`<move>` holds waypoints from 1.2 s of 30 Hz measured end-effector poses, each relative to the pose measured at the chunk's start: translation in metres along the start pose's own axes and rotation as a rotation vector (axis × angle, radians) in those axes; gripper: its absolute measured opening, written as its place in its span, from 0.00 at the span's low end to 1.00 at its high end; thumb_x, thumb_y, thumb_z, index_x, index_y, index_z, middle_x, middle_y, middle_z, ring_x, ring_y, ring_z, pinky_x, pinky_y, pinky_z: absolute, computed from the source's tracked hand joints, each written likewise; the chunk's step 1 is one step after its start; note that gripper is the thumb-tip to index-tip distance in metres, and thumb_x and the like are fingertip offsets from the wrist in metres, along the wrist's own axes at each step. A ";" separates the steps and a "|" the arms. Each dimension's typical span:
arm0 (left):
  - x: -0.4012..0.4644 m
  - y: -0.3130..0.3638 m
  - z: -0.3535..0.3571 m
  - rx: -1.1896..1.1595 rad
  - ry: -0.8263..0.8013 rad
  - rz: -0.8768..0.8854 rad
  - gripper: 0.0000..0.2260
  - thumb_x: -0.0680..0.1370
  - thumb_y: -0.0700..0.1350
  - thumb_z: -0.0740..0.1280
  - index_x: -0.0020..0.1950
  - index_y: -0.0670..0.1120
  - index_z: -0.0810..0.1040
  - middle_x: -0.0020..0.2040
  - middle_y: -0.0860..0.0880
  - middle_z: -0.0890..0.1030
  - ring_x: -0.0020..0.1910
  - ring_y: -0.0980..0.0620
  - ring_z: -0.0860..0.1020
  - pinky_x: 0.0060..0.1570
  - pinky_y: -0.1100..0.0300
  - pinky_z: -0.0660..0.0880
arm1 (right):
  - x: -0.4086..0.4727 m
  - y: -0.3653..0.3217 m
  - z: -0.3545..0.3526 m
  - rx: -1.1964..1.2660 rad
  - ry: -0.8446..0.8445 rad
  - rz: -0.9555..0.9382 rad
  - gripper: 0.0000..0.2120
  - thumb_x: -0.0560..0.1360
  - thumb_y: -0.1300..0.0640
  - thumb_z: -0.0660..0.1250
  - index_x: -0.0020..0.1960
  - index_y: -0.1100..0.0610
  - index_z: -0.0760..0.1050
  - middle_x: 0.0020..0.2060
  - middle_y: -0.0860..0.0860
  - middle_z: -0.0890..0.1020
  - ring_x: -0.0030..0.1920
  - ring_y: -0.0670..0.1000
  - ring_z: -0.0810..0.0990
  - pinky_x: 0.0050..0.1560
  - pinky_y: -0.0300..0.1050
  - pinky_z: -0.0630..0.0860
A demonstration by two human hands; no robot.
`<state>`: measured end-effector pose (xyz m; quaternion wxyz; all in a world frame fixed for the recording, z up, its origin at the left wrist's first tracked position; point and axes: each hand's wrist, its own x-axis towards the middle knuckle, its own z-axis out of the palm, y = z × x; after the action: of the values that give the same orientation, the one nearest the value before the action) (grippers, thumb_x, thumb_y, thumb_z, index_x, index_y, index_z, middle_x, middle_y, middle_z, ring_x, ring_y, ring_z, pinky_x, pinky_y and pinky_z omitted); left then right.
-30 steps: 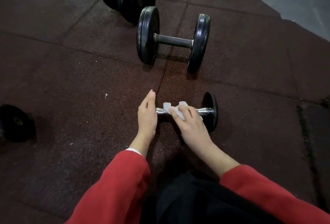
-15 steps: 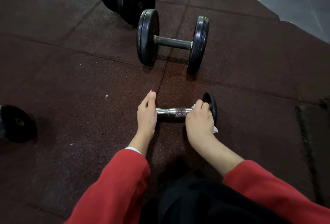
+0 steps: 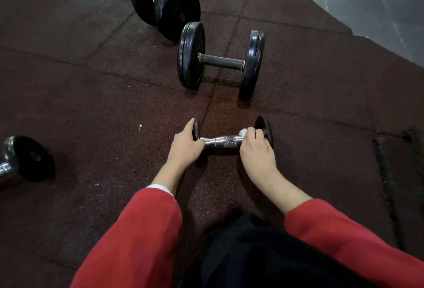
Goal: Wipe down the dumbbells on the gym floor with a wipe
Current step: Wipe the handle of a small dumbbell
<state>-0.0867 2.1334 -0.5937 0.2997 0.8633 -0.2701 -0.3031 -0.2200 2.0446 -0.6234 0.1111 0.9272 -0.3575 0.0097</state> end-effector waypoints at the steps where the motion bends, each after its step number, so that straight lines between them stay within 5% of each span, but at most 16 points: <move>1: 0.000 0.002 -0.004 0.002 -0.010 -0.050 0.20 0.73 0.38 0.63 0.66 0.44 0.71 0.58 0.39 0.77 0.59 0.41 0.76 0.58 0.55 0.72 | 0.002 0.000 -0.003 -0.004 -0.011 -0.013 0.20 0.67 0.65 0.51 0.40 0.61 0.83 0.31 0.52 0.77 0.31 0.50 0.77 0.29 0.40 0.73; 3: -0.003 0.004 -0.012 -0.075 -0.058 -0.206 0.04 0.71 0.35 0.63 0.44 0.41 0.75 0.41 0.40 0.77 0.41 0.40 0.79 0.39 0.48 0.79 | 0.004 -0.002 -0.004 -0.028 -0.007 -0.054 0.19 0.65 0.64 0.51 0.32 0.60 0.82 0.30 0.51 0.77 0.30 0.50 0.77 0.27 0.39 0.72; 4: -0.005 0.003 -0.016 -0.124 -0.106 -0.284 0.04 0.70 0.33 0.62 0.38 0.40 0.72 0.35 0.40 0.75 0.33 0.42 0.77 0.30 0.48 0.79 | 0.003 -0.005 -0.007 -0.042 -0.024 -0.078 0.17 0.64 0.63 0.53 0.30 0.59 0.81 0.29 0.51 0.77 0.30 0.50 0.77 0.26 0.39 0.71; 7: -0.006 -0.003 -0.021 -0.184 -0.193 -0.360 0.06 0.70 0.29 0.60 0.38 0.39 0.70 0.31 0.40 0.72 0.26 0.46 0.73 0.20 0.52 0.75 | -0.003 -0.013 -0.014 -0.026 -0.055 -0.162 0.03 0.59 0.62 0.69 0.27 0.57 0.80 0.29 0.51 0.77 0.30 0.50 0.77 0.26 0.39 0.71; 9: -0.004 -0.006 -0.022 -0.219 -0.169 -0.353 0.05 0.70 0.31 0.61 0.37 0.40 0.71 0.30 0.41 0.72 0.24 0.47 0.73 0.23 0.51 0.77 | -0.004 -0.015 -0.011 0.001 -0.073 -0.153 0.05 0.61 0.61 0.68 0.27 0.57 0.79 0.28 0.51 0.76 0.30 0.50 0.77 0.26 0.40 0.71; 12: -0.003 -0.010 -0.020 -0.277 -0.036 -0.319 0.09 0.68 0.47 0.66 0.33 0.42 0.78 0.32 0.42 0.78 0.30 0.43 0.79 0.40 0.43 0.81 | 0.003 -0.017 -0.019 0.044 -0.016 -0.108 0.09 0.63 0.62 0.63 0.26 0.57 0.78 0.29 0.51 0.76 0.30 0.51 0.77 0.25 0.39 0.71; 14: -0.003 -0.012 -0.016 -0.231 0.089 -0.310 0.19 0.69 0.59 0.66 0.32 0.44 0.78 0.39 0.42 0.82 0.43 0.42 0.81 0.52 0.52 0.78 | 0.004 -0.020 -0.026 0.132 -0.023 -0.082 0.02 0.65 0.65 0.69 0.37 0.61 0.80 0.38 0.55 0.78 0.40 0.54 0.78 0.33 0.43 0.75; 15: -0.003 -0.014 -0.013 -0.191 0.152 -0.308 0.22 0.72 0.62 0.63 0.33 0.44 0.78 0.44 0.42 0.82 0.49 0.42 0.80 0.54 0.56 0.75 | 0.004 -0.023 -0.026 0.171 -0.084 -0.084 0.06 0.71 0.65 0.65 0.47 0.62 0.79 0.47 0.57 0.77 0.49 0.56 0.76 0.41 0.45 0.75; 17: -0.005 -0.015 -0.008 -0.201 0.223 -0.297 0.25 0.77 0.62 0.57 0.36 0.42 0.78 0.50 0.40 0.81 0.54 0.41 0.77 0.55 0.55 0.71 | 0.004 -0.030 -0.026 0.217 -0.164 -0.132 0.13 0.77 0.66 0.54 0.59 0.62 0.73 0.57 0.56 0.71 0.59 0.57 0.69 0.52 0.47 0.71; 20: -0.011 -0.014 -0.001 -0.308 0.244 -0.280 0.25 0.79 0.59 0.54 0.32 0.43 0.74 0.50 0.40 0.80 0.55 0.41 0.76 0.53 0.55 0.68 | 0.008 -0.043 -0.030 0.288 -0.137 -0.187 0.14 0.77 0.66 0.52 0.59 0.62 0.72 0.58 0.57 0.70 0.60 0.57 0.67 0.56 0.48 0.69; 23: -0.010 -0.016 0.009 -0.384 0.229 -0.251 0.27 0.80 0.58 0.50 0.48 0.39 0.79 0.57 0.39 0.79 0.60 0.42 0.74 0.59 0.54 0.67 | 0.006 -0.059 -0.026 0.379 -0.150 -0.317 0.16 0.77 0.67 0.52 0.61 0.64 0.71 0.58 0.58 0.71 0.60 0.57 0.68 0.59 0.48 0.67; 26: -0.010 -0.018 0.017 -0.480 0.202 -0.223 0.27 0.80 0.59 0.48 0.65 0.42 0.74 0.65 0.42 0.75 0.66 0.45 0.71 0.68 0.53 0.63 | -0.002 -0.064 -0.018 0.390 -0.073 -0.349 0.18 0.70 0.66 0.53 0.54 0.63 0.78 0.46 0.55 0.79 0.48 0.55 0.77 0.50 0.46 0.78; 29: -0.010 -0.022 0.017 -0.533 0.167 -0.217 0.29 0.79 0.61 0.47 0.68 0.44 0.71 0.67 0.43 0.73 0.67 0.46 0.70 0.71 0.49 0.61 | -0.001 -0.054 -0.012 0.286 0.009 -0.318 0.21 0.65 0.64 0.51 0.45 0.60 0.81 0.35 0.52 0.79 0.37 0.52 0.80 0.39 0.44 0.80; 36: -0.005 -0.027 0.016 -0.493 0.139 -0.165 0.27 0.81 0.58 0.47 0.65 0.41 0.74 0.66 0.42 0.74 0.67 0.47 0.70 0.67 0.56 0.61 | 0.011 -0.070 -0.026 0.551 -0.132 -0.307 0.18 0.74 0.69 0.57 0.63 0.62 0.71 0.57 0.56 0.72 0.57 0.56 0.68 0.60 0.50 0.70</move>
<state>-0.0931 2.1495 -0.6207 0.4932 0.8021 -0.0953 -0.3230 -0.1633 2.0935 -0.6112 -0.1674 0.9641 -0.2040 0.0293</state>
